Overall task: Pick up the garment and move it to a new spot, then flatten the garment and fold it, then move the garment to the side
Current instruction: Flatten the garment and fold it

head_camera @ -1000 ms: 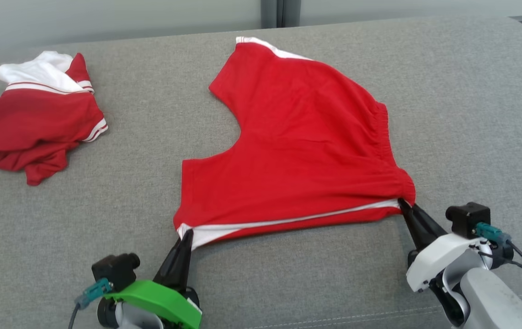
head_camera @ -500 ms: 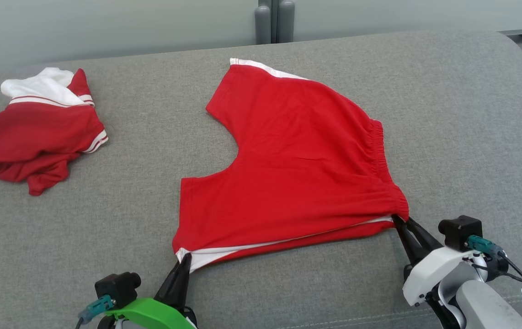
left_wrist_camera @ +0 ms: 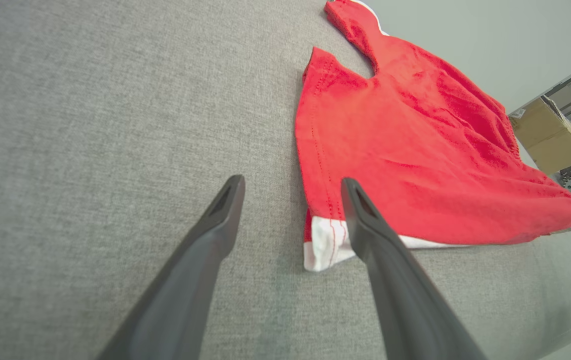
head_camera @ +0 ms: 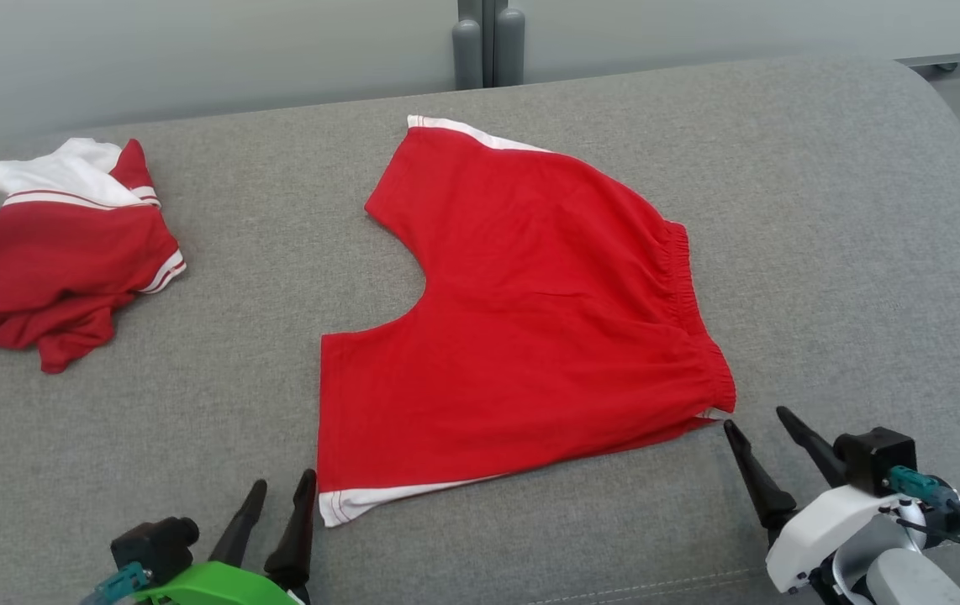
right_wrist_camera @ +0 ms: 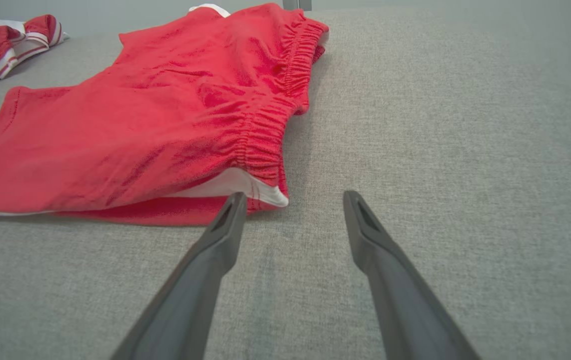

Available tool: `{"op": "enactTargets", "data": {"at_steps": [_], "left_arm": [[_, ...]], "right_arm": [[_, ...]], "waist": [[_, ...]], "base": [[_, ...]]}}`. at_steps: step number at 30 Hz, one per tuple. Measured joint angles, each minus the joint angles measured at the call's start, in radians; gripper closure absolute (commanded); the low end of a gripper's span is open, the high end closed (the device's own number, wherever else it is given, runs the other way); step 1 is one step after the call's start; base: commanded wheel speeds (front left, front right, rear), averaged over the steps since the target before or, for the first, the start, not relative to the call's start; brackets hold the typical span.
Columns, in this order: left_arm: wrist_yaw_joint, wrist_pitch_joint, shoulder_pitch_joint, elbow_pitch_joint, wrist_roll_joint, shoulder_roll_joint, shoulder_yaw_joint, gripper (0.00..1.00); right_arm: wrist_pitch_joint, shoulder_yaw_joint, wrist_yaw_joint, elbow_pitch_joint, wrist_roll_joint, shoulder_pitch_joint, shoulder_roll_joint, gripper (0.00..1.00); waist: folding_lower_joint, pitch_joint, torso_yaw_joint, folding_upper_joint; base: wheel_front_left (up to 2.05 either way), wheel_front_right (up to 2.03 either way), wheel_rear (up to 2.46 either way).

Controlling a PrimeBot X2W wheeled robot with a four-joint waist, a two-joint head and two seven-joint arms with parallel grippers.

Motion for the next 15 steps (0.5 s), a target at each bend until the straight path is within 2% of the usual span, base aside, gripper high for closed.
{"op": "enactTargets", "data": {"at_steps": [6,15], "left_arm": [[0.001,-0.001,-0.017,-0.109,0.035,0.002,0.08,0.0],[0.013,-0.003,-0.062,-0.225,0.145,-0.028,0.119,0.0]], "right_arm": [[0.0,-0.044,-0.003,-0.085,-0.011,0.005,-0.014,0.0],[-0.002,-0.091,-0.022,-0.202,-0.048,-0.06,-0.021,0.0]], "waist": [[0.0,-0.014,-0.011,0.0],[0.0,-0.054,-0.027,0.0]], "base": [[0.0,0.0,0.0],[0.0,0.0,0.0]]}}
